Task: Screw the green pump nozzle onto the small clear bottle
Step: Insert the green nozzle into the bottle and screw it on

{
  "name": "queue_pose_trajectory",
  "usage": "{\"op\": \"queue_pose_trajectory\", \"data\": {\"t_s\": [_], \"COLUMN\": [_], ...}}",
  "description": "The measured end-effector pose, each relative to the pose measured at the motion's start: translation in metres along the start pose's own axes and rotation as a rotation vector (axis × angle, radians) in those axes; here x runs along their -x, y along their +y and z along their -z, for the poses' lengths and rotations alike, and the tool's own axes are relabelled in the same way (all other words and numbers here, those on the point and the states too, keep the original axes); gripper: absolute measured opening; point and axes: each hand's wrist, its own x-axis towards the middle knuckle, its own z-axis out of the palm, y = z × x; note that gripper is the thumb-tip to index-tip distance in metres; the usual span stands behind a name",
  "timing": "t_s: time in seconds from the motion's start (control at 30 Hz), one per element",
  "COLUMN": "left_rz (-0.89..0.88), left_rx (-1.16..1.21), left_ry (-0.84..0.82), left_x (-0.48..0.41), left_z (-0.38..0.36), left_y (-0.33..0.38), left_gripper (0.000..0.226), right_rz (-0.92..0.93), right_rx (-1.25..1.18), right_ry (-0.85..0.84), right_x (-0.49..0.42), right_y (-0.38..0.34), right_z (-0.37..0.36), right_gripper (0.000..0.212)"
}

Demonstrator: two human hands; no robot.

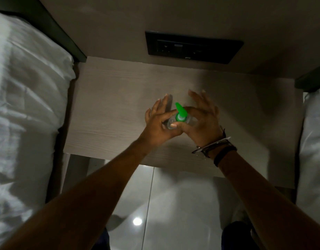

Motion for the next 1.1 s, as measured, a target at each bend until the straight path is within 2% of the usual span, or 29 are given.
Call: {"op": "queue_pose_trajectory", "data": {"t_s": [0.1,0.17,0.27,0.43,0.53,0.63,0.83,0.97,1.1], "left_rz": [-0.022,0.009,0.051,0.054,0.006,-0.032,-0.109,-0.116,-0.114], "left_rx": [-0.069,-0.107,-0.119,-0.114,-0.127,-0.109,-0.149,-0.172,-0.185], "left_ry": [-0.299,-0.454,-0.553,-0.612,-0.623,-0.573,-0.519,-0.502,-0.491], "left_x": [-0.019,-0.033,-0.047,-0.053,-0.051,-0.045,-0.039,-0.039,-0.042], "left_z": [0.025,0.039,0.049,0.052,0.053,0.053,0.045,0.043,0.040], "left_y": [0.001,0.003,0.011,0.012,0.007,0.002,-0.002,-0.004,-0.008], "left_gripper": [0.060,0.059,0.053,0.052,0.051,0.053,0.047,0.050,0.049], "right_rz": [0.145,0.228,0.293,0.312,0.291,0.234,-0.054,-0.236,-0.325], "right_rx": [0.147,0.201,0.317,0.436,0.457,0.479,0.442,0.454,0.463], "right_ry": [-0.079,-0.130,-0.185,-0.219,-0.209,-0.129,0.099,0.105,0.138], "right_x": [-0.003,-0.009,-0.026,-0.039,-0.030,-0.015,0.012,0.012,0.011], "right_y": [0.000,-0.005,-0.013,-0.027,-0.032,-0.038,-0.054,-0.058,-0.061], "right_z": [0.018,0.030,0.044,0.057,0.056,0.046,0.012,-0.001,-0.005], "right_gripper": [0.079,0.070,0.042,0.029,0.031,0.034,0.032,0.037,0.041]}}
